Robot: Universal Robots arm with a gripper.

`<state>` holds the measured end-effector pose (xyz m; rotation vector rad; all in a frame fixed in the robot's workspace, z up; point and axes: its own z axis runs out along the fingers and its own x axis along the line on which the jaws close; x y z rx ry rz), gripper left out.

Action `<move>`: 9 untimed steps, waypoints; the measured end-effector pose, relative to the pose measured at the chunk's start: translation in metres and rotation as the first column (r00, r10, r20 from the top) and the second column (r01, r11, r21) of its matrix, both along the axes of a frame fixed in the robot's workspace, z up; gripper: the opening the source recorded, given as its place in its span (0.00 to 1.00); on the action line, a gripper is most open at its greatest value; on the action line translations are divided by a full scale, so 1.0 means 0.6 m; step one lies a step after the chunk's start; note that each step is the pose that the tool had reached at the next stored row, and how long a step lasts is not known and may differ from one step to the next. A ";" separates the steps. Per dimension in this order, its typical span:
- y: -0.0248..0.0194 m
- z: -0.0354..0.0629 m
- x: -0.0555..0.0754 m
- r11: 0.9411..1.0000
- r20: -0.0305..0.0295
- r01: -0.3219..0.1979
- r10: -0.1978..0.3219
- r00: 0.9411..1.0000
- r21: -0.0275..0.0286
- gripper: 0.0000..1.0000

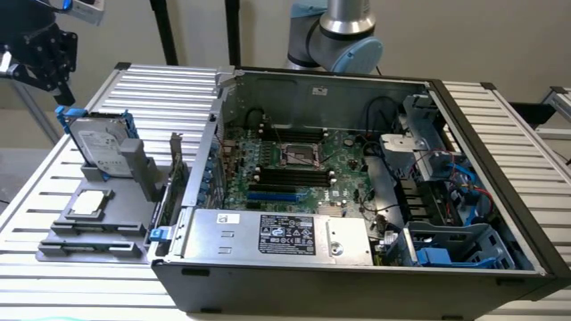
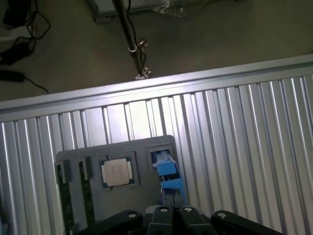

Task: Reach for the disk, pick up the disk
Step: 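Pick up the disk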

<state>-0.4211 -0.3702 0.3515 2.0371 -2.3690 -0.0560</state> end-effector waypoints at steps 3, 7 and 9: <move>0.0014 0.000 0.000 0.999 0.002 -0.036 0.036 0.999 0.000 0.11; 0.0026 0.000 0.000 0.997 0.003 -0.074 0.074 0.997 0.000 0.11; 0.0026 0.000 0.000 0.997 0.003 -0.078 0.078 0.997 0.000 0.11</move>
